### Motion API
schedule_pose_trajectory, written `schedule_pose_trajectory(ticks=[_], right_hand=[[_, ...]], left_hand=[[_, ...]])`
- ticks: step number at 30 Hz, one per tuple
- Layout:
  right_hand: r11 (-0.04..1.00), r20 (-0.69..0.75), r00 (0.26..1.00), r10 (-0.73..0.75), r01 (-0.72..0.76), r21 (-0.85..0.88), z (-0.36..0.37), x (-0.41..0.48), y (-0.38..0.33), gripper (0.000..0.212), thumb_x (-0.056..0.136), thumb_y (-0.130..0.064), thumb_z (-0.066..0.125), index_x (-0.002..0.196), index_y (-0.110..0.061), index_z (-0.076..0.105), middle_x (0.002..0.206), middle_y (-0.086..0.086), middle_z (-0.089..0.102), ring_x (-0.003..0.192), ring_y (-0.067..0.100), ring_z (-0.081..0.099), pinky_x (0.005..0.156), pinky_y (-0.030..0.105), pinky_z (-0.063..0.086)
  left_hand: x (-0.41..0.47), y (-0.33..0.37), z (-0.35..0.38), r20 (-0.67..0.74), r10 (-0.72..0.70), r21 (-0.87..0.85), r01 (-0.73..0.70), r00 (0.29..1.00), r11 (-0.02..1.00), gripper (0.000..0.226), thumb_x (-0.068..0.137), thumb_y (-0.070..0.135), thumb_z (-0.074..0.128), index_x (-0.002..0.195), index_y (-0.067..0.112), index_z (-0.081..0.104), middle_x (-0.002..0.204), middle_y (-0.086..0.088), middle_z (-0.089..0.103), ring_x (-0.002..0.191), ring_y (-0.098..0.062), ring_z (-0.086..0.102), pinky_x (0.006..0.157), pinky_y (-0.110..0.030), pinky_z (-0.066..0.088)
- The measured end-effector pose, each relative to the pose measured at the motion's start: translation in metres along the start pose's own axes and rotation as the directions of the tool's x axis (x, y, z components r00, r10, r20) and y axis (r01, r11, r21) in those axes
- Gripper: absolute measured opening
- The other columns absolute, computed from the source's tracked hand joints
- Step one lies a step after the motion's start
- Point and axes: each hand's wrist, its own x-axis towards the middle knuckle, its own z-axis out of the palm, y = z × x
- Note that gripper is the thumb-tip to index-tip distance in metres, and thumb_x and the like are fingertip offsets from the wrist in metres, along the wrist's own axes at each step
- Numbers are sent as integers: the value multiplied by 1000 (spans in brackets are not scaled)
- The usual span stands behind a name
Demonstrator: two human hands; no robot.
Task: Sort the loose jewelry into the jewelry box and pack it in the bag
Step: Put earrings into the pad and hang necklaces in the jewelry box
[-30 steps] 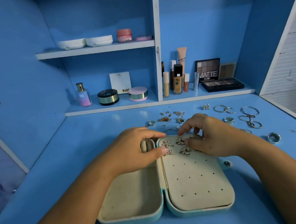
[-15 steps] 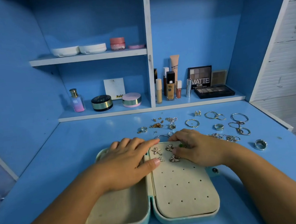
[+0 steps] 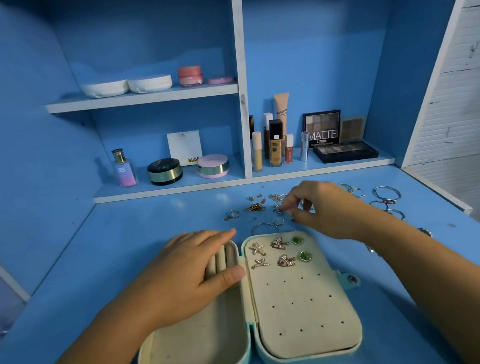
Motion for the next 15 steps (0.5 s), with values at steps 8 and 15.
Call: schedule_pose_trajectory(ticks=[8, 15], right_hand=[[947, 183, 973, -138, 184, -264, 22, 53, -23, 23, 92, -26, 59, 113, -24, 68, 108, 0, 62, 106, 16, 52, 93, 34, 44], [882, 295, 945, -143, 257, -395, 23, 66, -30, 24, 94, -26, 55, 114, -20, 68, 111, -2, 63, 105, 16, 56, 91, 33, 46]], left_hand=[[1, -7, 8, -36, 16, -7, -16, 999, 1000, 89, 75, 87, 7, 151, 43, 18, 151, 24, 30, 138, 0, 27, 117, -27, 19], [1, -8, 10, -52, 21, -6, -21, 998, 1000, 88, 75, 86, 7, 150, 43, 18, 148, 25, 32, 136, 1, 28, 116, -28, 21]])
